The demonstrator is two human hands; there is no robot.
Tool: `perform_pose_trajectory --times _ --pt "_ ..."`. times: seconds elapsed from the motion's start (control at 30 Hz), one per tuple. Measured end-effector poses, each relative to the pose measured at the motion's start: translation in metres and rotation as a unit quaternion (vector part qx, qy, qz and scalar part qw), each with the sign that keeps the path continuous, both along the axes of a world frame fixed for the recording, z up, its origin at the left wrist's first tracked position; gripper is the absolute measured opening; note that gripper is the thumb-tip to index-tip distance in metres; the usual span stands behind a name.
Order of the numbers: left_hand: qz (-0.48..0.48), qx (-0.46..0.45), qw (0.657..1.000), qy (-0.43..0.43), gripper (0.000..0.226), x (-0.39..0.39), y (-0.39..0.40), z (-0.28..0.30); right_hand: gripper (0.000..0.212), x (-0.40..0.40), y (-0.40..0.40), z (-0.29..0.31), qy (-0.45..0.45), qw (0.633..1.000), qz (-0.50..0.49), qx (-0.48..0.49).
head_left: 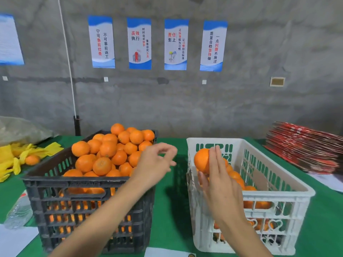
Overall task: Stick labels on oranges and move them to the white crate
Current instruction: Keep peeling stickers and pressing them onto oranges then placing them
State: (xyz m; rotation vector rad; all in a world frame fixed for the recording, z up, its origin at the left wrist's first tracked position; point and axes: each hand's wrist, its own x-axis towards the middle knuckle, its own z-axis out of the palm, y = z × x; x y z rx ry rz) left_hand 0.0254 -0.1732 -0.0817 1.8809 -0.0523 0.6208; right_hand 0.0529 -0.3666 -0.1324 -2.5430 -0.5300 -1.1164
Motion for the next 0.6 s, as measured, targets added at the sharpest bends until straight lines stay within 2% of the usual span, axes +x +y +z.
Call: perform_pose_trajectory --times 0.07,0.13,0.2,0.27,0.3,0.33,0.4,0.57,0.6 --pt "0.103 0.07 0.992 -0.014 0.012 0.014 0.03 0.009 0.069 0.012 -0.005 0.0 -0.003 0.999 -0.026 -0.023" --pt "0.211 0.186 0.959 0.039 0.013 0.026 0.068 0.013 0.06 0.014 -0.003 0.003 0.011 1.0 -0.004 -0.024" --pt "0.273 0.31 0.887 0.204 0.046 0.039 0.103 0.008 0.047 0.014 0.003 0.002 0.025 0.999 0.024 -0.019" --pt "0.282 0.379 0.789 0.394 0.078 0.043 0.122 0.001 0.042 0.015 0.011 -0.004 0.015 0.999 0.05 -0.014" --pt "0.278 0.396 0.751 0.45 0.088 0.047 0.13 -0.001 0.043 0.015 0.015 -0.005 0.009 0.998 0.056 -0.009" --pt "0.277 0.402 0.731 0.477 0.093 0.053 0.139 -0.002 0.043 0.014 0.02 -0.007 0.01 0.998 0.062 -0.002" --pt "0.291 0.386 0.73 0.483 0.097 0.064 0.154 -0.003 0.04 0.014 0.029 -0.01 0.014 0.997 0.074 0.008" --pt "0.386 0.35 0.732 0.439 0.087 0.079 0.184 -0.014 0.034 0.015 0.04 -0.019 0.0 0.995 0.097 0.016" --pt "0.391 0.341 0.741 0.427 0.087 0.081 0.189 -0.016 0.034 0.016 0.04 -0.021 -0.001 0.995 0.097 0.017"
